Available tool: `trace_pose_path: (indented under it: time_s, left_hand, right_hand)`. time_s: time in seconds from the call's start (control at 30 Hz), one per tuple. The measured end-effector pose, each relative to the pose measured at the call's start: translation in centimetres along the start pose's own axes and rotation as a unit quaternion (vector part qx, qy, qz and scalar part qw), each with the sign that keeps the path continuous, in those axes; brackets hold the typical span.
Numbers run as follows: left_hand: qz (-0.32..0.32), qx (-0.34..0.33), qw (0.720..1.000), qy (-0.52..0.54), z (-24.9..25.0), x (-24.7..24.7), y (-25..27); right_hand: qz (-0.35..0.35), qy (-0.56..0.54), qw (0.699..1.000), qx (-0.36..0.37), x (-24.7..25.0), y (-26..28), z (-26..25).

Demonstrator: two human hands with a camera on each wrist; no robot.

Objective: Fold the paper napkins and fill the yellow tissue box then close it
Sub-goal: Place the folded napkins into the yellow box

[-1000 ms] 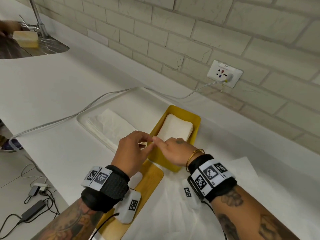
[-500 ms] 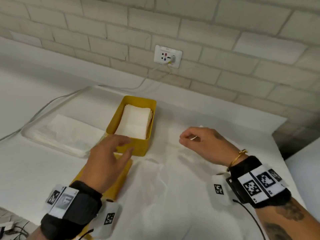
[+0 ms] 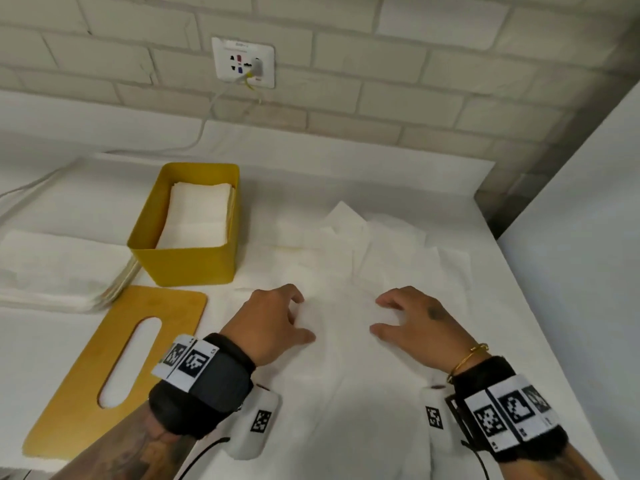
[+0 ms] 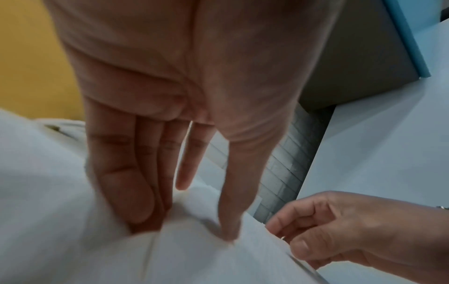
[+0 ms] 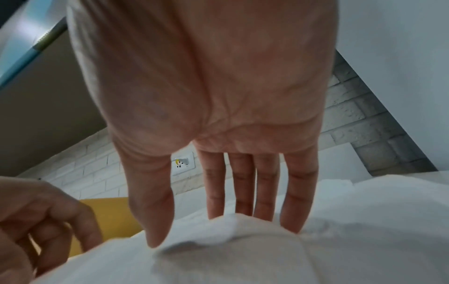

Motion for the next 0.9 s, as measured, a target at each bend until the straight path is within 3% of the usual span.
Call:
trace_pose_path:
  time_s: [0.13,0.3,0.43,0.5,0.57,0.67,0.73,0.8,0.9]
  left_hand:
    - [0.032,-0.027,0.999,0.029,0.9,0.4,0.1]
    - [0.081,-0.130,0.982,0.113,3.4,3.1,0.9]
    - [0.059,-0.214,0.962,0.159,6.4,4.5,1.5]
    - [0.081,-0.245,0.947,0.192,7.5,5.6,1.7]
    - [0.157,-0.250,0.931,0.212,7.3,7.1,2.0]
    - [0.255,-0.165,0.909,0.286,4.2,7.9,2.0]
    - [0.219,-0.087,0.897,0.375,1.9,6.1,1.6]
    - [0.118,-0.018,0.873,0.474,1.0,2.7,1.1]
    - [-0.007,0.019,0.839,0.544,2.5,-1.2,1.0]
  right_hand:
    - [0.017,-0.023,0.999,0.017,0.1,0.3,-0.1]
    - [0.068,-0.055,0.992,0.094,2.2,0.8,-2.5]
    - [0.002,-0.095,0.987,0.126,2.1,0.3,-4.8]
    - [-0.014,-0.137,0.984,0.117,2.1,-0.3,-4.8]
    - [0.000,-0.215,0.971,0.100,2.5,-0.7,-4.1]
    - [0.020,-0.373,0.925,0.069,2.7,-0.6,-2.4]
    - [0.031,-0.447,0.893,0.049,2.5,-0.5,-1.4]
    - [0.031,-0.489,0.871,0.036,1.9,-0.6,-0.8]
    - [0.013,-0.523,0.852,0.019,0.2,-0.8,-1.3]
Point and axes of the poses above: each hand's wrist, its own y-axis away from the middle knuckle, its own x-axis out of the back of the hand, z = x × y, the point moved 8 cm from there along -y, towards the middle knuckle, and after that the axes turned 5 degrees about y, right-handed, at the moved point
